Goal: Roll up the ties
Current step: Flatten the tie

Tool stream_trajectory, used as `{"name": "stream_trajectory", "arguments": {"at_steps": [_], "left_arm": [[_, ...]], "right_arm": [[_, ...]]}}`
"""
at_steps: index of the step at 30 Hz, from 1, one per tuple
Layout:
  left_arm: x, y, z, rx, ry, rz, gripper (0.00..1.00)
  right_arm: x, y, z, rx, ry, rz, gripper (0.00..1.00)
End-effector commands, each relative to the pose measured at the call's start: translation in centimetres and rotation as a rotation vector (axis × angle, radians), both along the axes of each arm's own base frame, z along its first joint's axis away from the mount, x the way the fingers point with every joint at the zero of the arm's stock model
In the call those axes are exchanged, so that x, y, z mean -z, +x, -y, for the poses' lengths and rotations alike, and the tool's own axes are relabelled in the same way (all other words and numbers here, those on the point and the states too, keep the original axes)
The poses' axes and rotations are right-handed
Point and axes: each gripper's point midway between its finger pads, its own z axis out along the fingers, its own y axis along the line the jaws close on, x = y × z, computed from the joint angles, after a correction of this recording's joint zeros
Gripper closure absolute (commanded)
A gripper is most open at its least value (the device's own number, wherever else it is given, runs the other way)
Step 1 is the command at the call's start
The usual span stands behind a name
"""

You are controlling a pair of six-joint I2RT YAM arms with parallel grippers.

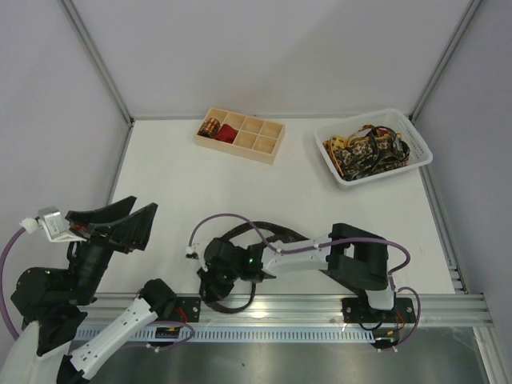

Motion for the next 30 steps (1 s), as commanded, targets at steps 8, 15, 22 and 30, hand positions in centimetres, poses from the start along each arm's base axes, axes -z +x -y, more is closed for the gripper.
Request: {"name": "stream_trajectory", "arguments": {"at_steps": [8,15,22,30], "left_arm": [[0.6,1.2,0.4,-0.029,0.045,-0.005,0.01],[0.1,1.2,0.3,-0.039,0.071,0.005,0.01],[-0.3,1.1,-0.2,-0.059,0.060,0.030,0.01],[-0.6,1.1,-0.8,-0.087,0.062,0.046,0.01]], "right_arm": [[-8.2,7.1,-1.6,-0.142,0.194,-0.070,1.00],[-12.6,9.5,-0.7,-0.209,0.300,-0.082,1.00],[-16.6,7.9,2.0,-0.266,0.364,-0.102,1.00],[-23.1,6.2,4.5,-0.275,0.481,-0.064,1.00]]}}
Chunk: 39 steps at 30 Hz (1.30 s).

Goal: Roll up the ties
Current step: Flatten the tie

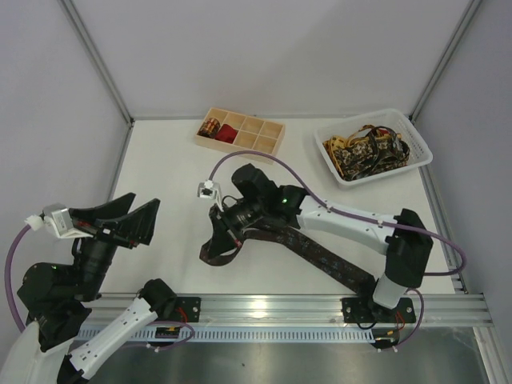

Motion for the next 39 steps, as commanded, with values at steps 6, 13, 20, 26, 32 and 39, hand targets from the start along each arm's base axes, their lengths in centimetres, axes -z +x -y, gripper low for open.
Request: {"name": "stream_trajectory", "arguments": {"at_steps": [6,13,20,26,32,39], "left_arm": [[-1.2,-0.1,-1.3,-0.054,0.006,0.034,0.01],[-0.7,0.4,-1.2,-0.070,0.016,0.016,0.01],[0.0,1.4,0.4,-0.037,0.032,-0.024,0.02],[2.5,2.8,2.0,-0.018,0.047,-0.119,0.03],[6.0,4.8,3.0,-0.059,0.073,-0.279,0.05],[12.4,7.6,8.9,0.069,0.228,-0.512,0.09]], "right_arm": [[-6.6,-0.7,1.2,-0.050,0.163,-0.009,1.00],[-2.6,7.2,-4.2,0.067,0.088,-0.058,0.96],[8.8,18.3,-13.0,0.238,-0.105,-0.196,0.49],[4.5,21.1,-9.6,0.390,-0.041,-0.125,0.23],[8.2,21.0,1.3,0.664,-0.302,-0.099,0.31],[9.8,15.6,15.8,1.027,-0.544,-0.068,0.41]]}}
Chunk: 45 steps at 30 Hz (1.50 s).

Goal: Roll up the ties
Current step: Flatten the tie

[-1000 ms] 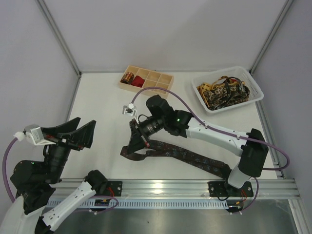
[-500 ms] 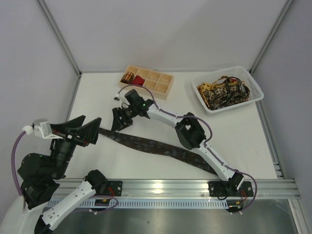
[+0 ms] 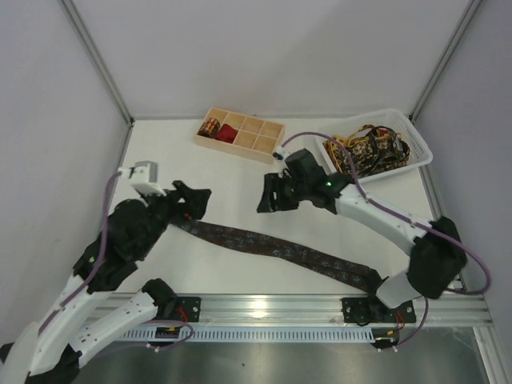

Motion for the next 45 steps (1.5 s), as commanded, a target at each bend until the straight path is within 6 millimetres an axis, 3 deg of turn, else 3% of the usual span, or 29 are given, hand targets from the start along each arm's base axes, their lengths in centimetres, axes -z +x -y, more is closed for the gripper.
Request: {"name": "stream_trajectory", "arguments": {"at_steps": [1,4,7,8,13,17,19,21,28,30,31,33,35,37,39,40,41,42,43,45], "left_arm": [[4.9,0.9,4.0,0.117,0.048,-0.165,0.09],[7.1,2.0,6.3,0.156,0.045,-0.246,0.11],[8.6,2.9,7.5,0.151,0.041,-0.310,0.11],[8.9,3.1,7.9,0.158,0.046,-0.324,0.11],[14.0,3.4,10.2,0.218,0.130,-0.506,0.11],[16.2,3.2,10.5,0.228,0.149,-0.561,0.13],[16.8,3.0,10.5,0.223,0.148,-0.579,0.12],[16.8,3.0,10.2,0.212,0.147,-0.576,0.12],[16.1,2.1,8.5,0.183,0.177,-0.562,0.15],[16.6,1.6,8.5,0.209,0.185,-0.570,0.15],[16.7,1.4,8.3,0.212,0.199,-0.568,0.15],[17.3,1.4,7.9,0.198,0.210,-0.572,0.10],[16.9,1.7,8.6,0.235,0.212,-0.547,0.07],[15.2,2.4,9.8,0.304,0.227,-0.487,0.07],[14.0,3.9,10.7,0.327,0.262,-0.453,0.12],[14.1,5.2,9.6,0.291,0.306,-0.450,0.27],[15.6,6.5,9.4,0.277,0.340,-0.499,0.33],[15.5,7.9,9.1,0.315,0.300,-0.519,0.40],[17.9,8.7,9.3,0.349,0.284,-0.609,0.44],[18.0,10.1,9.4,0.396,0.213,-0.660,0.62]], "right_arm": [[4.1,-3.4,6.7,0.190,-0.198,-0.065,0.43],[5.5,-6.9,10.3,0.290,-0.205,-0.129,0.49],[6.0,-9.4,12.3,0.398,-0.167,-0.190,0.73],[7.6,-11.0,13.1,0.409,-0.186,-0.226,0.83],[9.7,-15.5,12.6,0.442,-0.174,-0.303,0.82],[12.8,-16.8,13.4,0.491,-0.256,-0.328,0.83],[14.5,-16.5,14.2,0.530,-0.291,-0.335,0.83],[15.2,-14.9,15.3,0.616,-0.315,-0.303,0.84],[16.1,-9.6,18.3,0.797,-0.342,-0.227,0.81],[15.9,-8.0,18.8,0.825,-0.345,-0.201,0.80],[16.3,-6.9,20.1,0.838,-0.383,-0.190,0.80],[15.3,-5.0,20.4,0.844,-0.389,-0.164,0.79],[14.6,-4.0,20.6,0.791,-0.427,-0.123,0.78],[14.2,-4.0,20.5,0.724,-0.456,-0.091,0.77],[13.1,-4.1,18.6,0.621,-0.420,-0.033,0.76],[12.7,-4.4,17.9,0.591,-0.417,-0.008,0.75],[11.9,-4.9,16.2,0.532,-0.380,0.030,0.75],[11.6,-5.4,14.9,0.494,-0.347,0.033,0.75],[11.0,-5.2,13.2,0.492,-0.275,0.032,0.75],[11.1,-6.0,10.7,0.445,-0.211,-0.005,0.78]]}}
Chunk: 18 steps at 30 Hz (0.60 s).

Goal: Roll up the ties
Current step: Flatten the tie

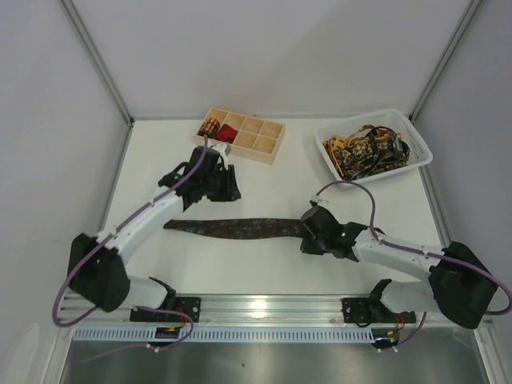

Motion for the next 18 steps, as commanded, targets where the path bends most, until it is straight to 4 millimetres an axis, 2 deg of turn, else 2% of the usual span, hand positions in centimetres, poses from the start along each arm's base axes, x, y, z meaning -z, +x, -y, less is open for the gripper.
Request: {"name": "stream_trajectory", "arguments": {"at_steps": [1,2,3,4,5,6,7,8,9,10,14,18], "left_arm": [[1.1,2.1,0.3,0.089,-0.067,-0.074,0.64],[1.9,2.7,0.9,0.097,-0.077,-0.081,0.65],[2.8,2.7,1.1,0.104,-0.078,-0.109,0.74],[3.4,2.8,1.3,0.109,-0.074,-0.133,0.79],[4.1,2.8,1.6,0.115,-0.077,-0.155,0.83],[5.5,2.9,2.1,0.122,-0.083,-0.183,0.87],[6.1,2.9,2.2,0.126,-0.088,-0.198,0.89],[6.7,3.0,2.3,0.121,-0.083,-0.210,0.92],[7.3,3.1,2.3,0.124,-0.077,-0.215,0.94],[7.7,3.4,2.3,0.119,-0.065,-0.207,0.94],[8.9,4.2,1.8,0.115,-0.016,-0.208,0.94],[9.7,5.5,0.6,0.082,0.060,-0.153,0.95]], "right_arm": [[-2.8,1.3,-5.4,-0.066,0.173,0.089,0.81],[-2.1,0.8,-6.7,-0.066,0.182,0.067,0.84],[-2.6,1.0,-7.9,-0.066,0.204,0.075,0.94],[-3.1,1.2,-9.4,-0.075,0.244,0.089,0.99],[-2.9,1.1,-10.5,-0.082,0.261,0.081,1.00],[-1.9,0.6,-11.8,-0.094,0.252,0.065,1.00],[-2.7,1.1,-13.5,-0.100,0.279,0.086,1.00],[-2.7,1.4,-14.4,-0.095,0.276,0.093,1.00],[-1.3,1.3,-15.0,-0.096,0.233,0.098,1.00],[-2.3,2.1,-16.7,-0.106,0.271,0.139,1.00],[-1.2,2.9,-18.8,-0.115,0.257,0.173,1.00],[0.8,2.4,-19.2,-0.115,0.247,0.136,1.00]]}}
